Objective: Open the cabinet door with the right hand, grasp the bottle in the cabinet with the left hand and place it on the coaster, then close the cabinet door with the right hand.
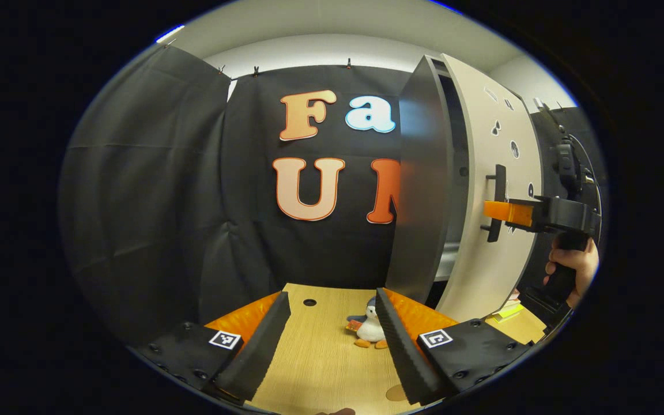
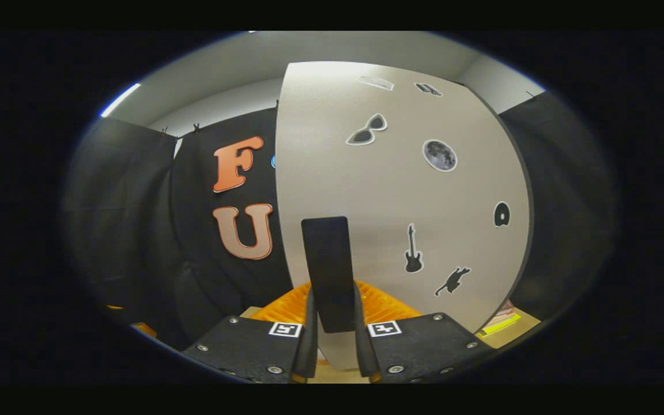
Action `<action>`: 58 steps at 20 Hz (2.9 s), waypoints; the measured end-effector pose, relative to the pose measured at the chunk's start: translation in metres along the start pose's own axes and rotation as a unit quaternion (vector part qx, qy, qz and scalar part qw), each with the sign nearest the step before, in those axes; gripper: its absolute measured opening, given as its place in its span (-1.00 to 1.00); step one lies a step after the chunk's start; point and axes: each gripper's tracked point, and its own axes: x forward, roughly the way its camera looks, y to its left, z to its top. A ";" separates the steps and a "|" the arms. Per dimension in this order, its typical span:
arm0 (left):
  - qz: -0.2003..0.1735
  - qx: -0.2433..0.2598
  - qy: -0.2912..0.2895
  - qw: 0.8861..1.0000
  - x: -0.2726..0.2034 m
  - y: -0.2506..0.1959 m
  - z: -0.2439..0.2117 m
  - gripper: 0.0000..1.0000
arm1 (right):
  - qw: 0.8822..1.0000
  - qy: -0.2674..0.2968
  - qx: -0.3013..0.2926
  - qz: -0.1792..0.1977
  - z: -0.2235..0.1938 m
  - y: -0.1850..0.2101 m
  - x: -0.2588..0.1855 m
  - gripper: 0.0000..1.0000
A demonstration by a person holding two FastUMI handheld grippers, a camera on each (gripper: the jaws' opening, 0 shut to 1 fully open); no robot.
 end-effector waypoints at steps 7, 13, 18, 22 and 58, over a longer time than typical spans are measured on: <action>-0.022 0.002 0.009 1.000 -0.035 -0.014 -0.013 0.94 | 1.000 -0.001 0.007 -0.021 -0.003 -0.030 -0.072 -0.51; -0.026 0.012 0.005 1.000 -0.064 -0.017 -0.014 0.99 | 0.999 0.003 0.017 -0.043 -0.004 -0.060 -0.119 -0.51; -0.034 0.009 -0.003 0.999 -0.076 -0.023 -0.011 0.97 | 0.998 0.000 0.019 -0.056 -0.003 -0.083 -0.151 -0.51; -0.055 0.000 -0.002 0.999 -0.085 -0.039 -0.014 0.89 | 0.997 0.006 0.013 -0.080 -0.002 -0.106 -0.173 -0.52; -0.159 -0.023 0.028 0.987 -0.066 -0.188 -0.023 0.97 | 0.992 0.019 -0.013 -0.124 0.031 -0.324 -0.272 -0.65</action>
